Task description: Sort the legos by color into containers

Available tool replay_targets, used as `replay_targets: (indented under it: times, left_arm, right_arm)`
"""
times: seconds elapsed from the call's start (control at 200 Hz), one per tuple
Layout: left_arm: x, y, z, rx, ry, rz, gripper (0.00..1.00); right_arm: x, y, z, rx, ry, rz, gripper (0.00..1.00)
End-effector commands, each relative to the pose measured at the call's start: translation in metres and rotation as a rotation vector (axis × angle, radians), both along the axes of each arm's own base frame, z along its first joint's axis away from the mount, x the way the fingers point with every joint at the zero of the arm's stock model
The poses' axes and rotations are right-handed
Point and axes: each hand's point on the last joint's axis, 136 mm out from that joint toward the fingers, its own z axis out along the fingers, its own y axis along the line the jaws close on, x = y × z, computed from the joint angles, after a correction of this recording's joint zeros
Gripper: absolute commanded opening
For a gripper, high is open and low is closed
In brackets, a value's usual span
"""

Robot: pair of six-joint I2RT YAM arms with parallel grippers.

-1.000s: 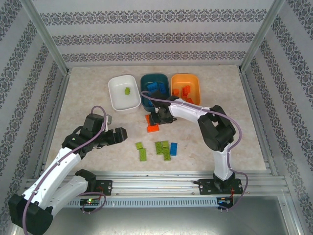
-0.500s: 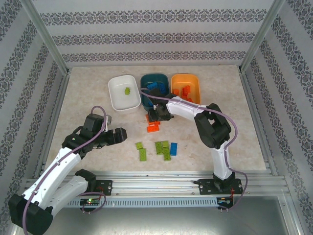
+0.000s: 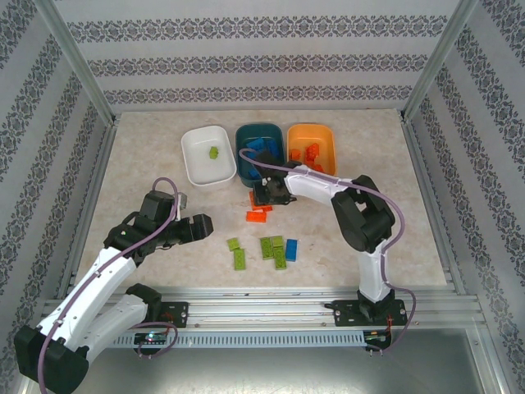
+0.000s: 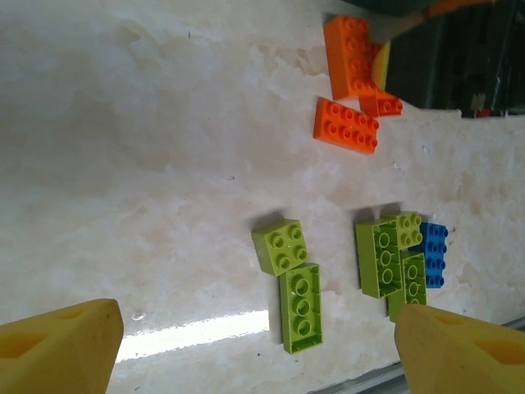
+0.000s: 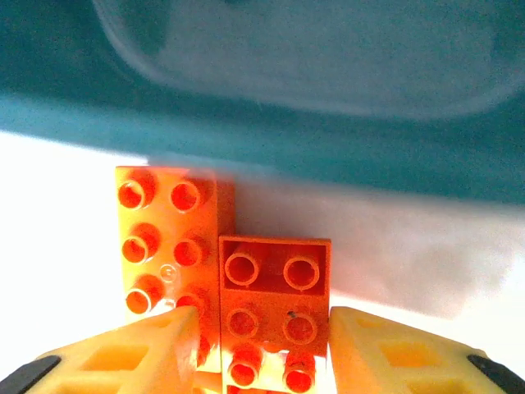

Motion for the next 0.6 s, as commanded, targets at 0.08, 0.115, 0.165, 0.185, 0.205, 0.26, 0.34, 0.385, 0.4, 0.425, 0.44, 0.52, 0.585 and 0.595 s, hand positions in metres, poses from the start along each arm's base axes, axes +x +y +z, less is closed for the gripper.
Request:
replay_targets:
  times: [0.08,0.115,0.165,0.185,0.205,0.26,0.34,0.385,0.4,0.425,0.44,0.52,0.585,0.595]
  left_arm:
    - [-0.005,0.006,-0.007,0.023,0.02,0.002,0.87]
    - [-0.005,0.006,-0.007,0.022,0.018,0.003,0.87]
    - [-0.004,0.006,-0.008,0.021,0.019,0.004,0.87]
    - [-0.004,0.005,-0.008,0.019,0.019,0.003,0.87]
    - [-0.004,0.005,-0.008,0.019,0.019,0.003,0.87]
    - [-0.004,0.005,-0.008,0.016,0.02,0.002,0.87]
    - [-0.005,0.005,-0.008,0.016,0.019,0.003,0.87]
    - [-0.005,0.005,-0.007,0.016,0.016,0.004,0.87]
    - [-0.005,0.006,-0.007,0.018,0.014,0.004,0.87]
    - [-0.005,0.006,-0.007,0.018,0.012,0.005,0.87]
    - [-0.005,0.006,-0.007,0.018,0.014,0.005,0.87]
    - [-0.005,0.006,-0.008,0.021,0.014,0.006,0.87]
    - [-0.005,0.006,-0.009,0.023,0.019,0.006,0.87]
    - [-0.004,0.006,-0.009,0.023,0.018,0.005,0.87]
  right_arm:
    - [-0.053,-0.02,0.006,-0.05,0.053,0.0,0.55]
    - [-0.056,-0.022,0.008,-0.051,0.05,-0.003,0.59]
    - [-0.055,-0.025,0.012,-0.052,0.036,-0.009,0.63]
    - [-0.054,-0.027,0.013,-0.055,0.031,-0.012,0.64]
    - [-0.053,-0.028,0.014,-0.055,0.026,-0.015,0.64]
    - [-0.05,-0.029,0.017,-0.051,0.019,-0.021,0.64]
    - [-0.044,-0.026,0.021,-0.031,0.01,-0.024,0.65]
    - [-0.041,-0.024,0.022,-0.024,0.007,-0.022,0.65]
    - [-0.038,-0.023,0.023,-0.02,0.004,-0.024,0.65]
    - [-0.036,-0.022,0.023,-0.017,0.003,-0.025,0.66]
    - [-0.034,-0.022,0.023,-0.015,0.001,-0.026,0.66]
    - [-0.025,-0.02,0.021,-0.009,-0.001,-0.03,0.67]
    - [-0.016,-0.019,0.019,-0.008,0.002,-0.037,0.67]
    - [-0.015,-0.019,0.019,-0.008,0.002,-0.039,0.66]
